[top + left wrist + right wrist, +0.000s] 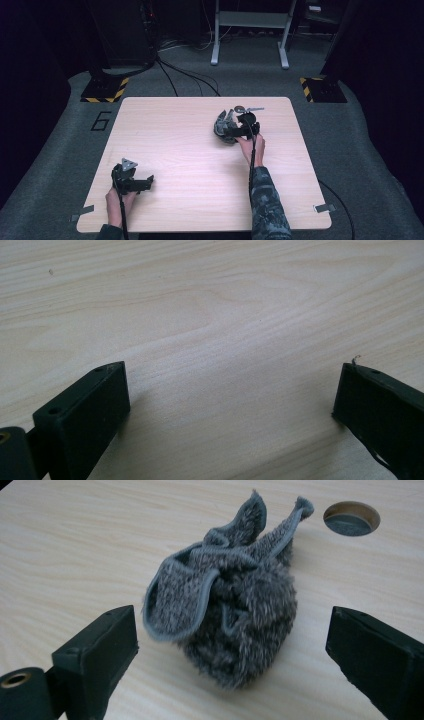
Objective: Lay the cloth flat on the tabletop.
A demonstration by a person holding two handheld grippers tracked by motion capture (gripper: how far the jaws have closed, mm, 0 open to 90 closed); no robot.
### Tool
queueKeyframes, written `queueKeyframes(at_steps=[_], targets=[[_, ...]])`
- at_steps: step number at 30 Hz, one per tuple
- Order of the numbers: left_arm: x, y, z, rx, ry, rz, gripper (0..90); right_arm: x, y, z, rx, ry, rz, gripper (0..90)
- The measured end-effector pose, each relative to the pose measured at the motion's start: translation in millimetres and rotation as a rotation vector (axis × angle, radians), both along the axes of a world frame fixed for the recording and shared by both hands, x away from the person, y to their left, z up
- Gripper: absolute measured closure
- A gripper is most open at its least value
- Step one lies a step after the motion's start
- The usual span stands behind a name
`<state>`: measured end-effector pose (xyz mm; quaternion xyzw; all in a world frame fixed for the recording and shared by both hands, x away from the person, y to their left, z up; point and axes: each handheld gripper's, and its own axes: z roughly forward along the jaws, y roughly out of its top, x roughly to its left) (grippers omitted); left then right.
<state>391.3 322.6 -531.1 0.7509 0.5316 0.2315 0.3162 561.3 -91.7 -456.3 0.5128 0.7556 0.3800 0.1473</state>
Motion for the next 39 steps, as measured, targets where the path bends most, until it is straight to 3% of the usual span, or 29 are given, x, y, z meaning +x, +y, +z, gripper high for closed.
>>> queueKeyframes(at_steps=[4,8,9,11,14,15,16,18,19,21,22,23,27,34,39], targets=[[0.0,-0.4,-0.2,-0.005,-0.003,0.004,1.3,10.3,6.7,-2.8,0.000,0.024,-0.018,7.7],[0.0,-0.5,-0.3,-0.006,-0.004,0.005,1.3,21.7,15.3,-14.8,-0.030,0.070,-0.023,11.6],[0.1,-0.5,-0.3,-0.006,-0.004,0.005,1.3,25.9,18.5,-22.2,-0.057,0.093,-0.027,14.3],[0.1,-0.5,-0.3,-0.006,-0.004,0.005,1.3,27.3,19.6,-25.2,-0.059,0.104,-0.024,15.1],[0.1,-0.5,-0.3,-0.006,-0.004,0.005,1.3,31.1,23.0,-35.1,-0.083,0.140,-0.025,21.7],[0.1,-0.5,-0.3,-0.006,-0.004,0.005,1.3,31.0,24.2,-37.9,-0.087,0.145,-0.023,28.3],[0.1,-0.5,-0.3,-0.006,-0.004,0.005,1.3,31.0,24.2,-37.9,-0.087,0.145,-0.023,28.3],[0.1,-0.5,-0.3,-0.006,-0.004,0.005,1.2,29.8,25.4,-39.1,-0.093,0.151,-0.012,36.4],[0.1,-0.5,-0.4,-0.006,-0.004,0.005,1.3,29.7,25.2,-40.3,-0.106,0.139,-0.009,40.2],[0.1,-0.5,-0.4,-0.006,-0.004,0.005,1.3,27.9,23.1,-41.7,-0.086,0.143,-0.006,51.1],[0.1,-0.5,-0.4,-0.006,-0.004,0.005,1.3,27.9,23.1,-41.7,-0.086,0.143,-0.006,51.1],[0.0,-0.6,-0.3,-0.006,-0.004,0.005,1.3,25.8,21.8,-42.3,-0.075,0.130,0.002,58.5],[0.0,-0.6,-0.2,-0.006,-0.003,0.003,1.3,22.5,18.8,-42.1,-0.052,0.110,-0.002,66.1],[0.1,-0.6,-0.4,-0.007,-0.005,0.003,1.3,12.7,8.6,-27.3,0.023,0.041,0.003,70.3],[-0.1,-0.4,0.1,-0.005,0.001,0.000,1.3,-14.8,6.3,4.7,0.065,-0.039,0.047,70.1]])
